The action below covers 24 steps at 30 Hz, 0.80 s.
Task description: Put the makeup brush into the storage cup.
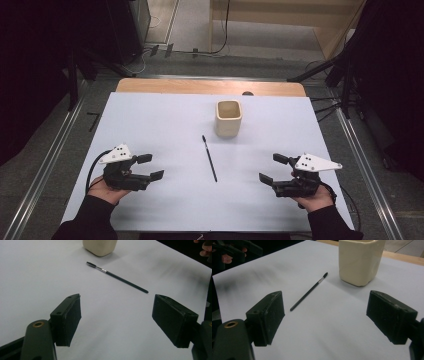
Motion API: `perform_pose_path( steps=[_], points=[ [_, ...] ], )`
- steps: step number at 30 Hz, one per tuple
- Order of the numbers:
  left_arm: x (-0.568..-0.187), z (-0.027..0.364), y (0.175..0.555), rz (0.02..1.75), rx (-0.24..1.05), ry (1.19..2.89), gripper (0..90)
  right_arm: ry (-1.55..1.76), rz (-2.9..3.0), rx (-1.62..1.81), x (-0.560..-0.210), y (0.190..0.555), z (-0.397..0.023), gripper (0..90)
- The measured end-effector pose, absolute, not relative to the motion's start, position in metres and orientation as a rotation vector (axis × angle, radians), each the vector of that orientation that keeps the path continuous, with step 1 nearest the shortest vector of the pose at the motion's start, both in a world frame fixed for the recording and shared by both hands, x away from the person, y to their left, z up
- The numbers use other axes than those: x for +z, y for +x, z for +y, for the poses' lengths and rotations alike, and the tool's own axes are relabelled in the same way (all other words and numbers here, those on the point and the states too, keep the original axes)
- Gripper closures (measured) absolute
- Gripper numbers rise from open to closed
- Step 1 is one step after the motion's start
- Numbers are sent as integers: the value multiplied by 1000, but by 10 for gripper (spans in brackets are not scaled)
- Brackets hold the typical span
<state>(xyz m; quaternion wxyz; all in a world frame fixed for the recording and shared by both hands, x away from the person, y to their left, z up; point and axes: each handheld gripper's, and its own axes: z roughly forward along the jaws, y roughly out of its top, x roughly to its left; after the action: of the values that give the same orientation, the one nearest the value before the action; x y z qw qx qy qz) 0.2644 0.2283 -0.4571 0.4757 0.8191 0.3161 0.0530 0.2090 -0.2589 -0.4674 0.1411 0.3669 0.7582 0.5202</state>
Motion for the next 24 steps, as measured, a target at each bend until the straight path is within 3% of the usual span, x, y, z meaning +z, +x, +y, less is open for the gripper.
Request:
perform_pose_path(
  steps=[24],
  points=[
    [-460, 223, 264, 752, 104, 2028, 239, 1018, 2221, 1486, -470, 236, -232, 148]
  ],
)
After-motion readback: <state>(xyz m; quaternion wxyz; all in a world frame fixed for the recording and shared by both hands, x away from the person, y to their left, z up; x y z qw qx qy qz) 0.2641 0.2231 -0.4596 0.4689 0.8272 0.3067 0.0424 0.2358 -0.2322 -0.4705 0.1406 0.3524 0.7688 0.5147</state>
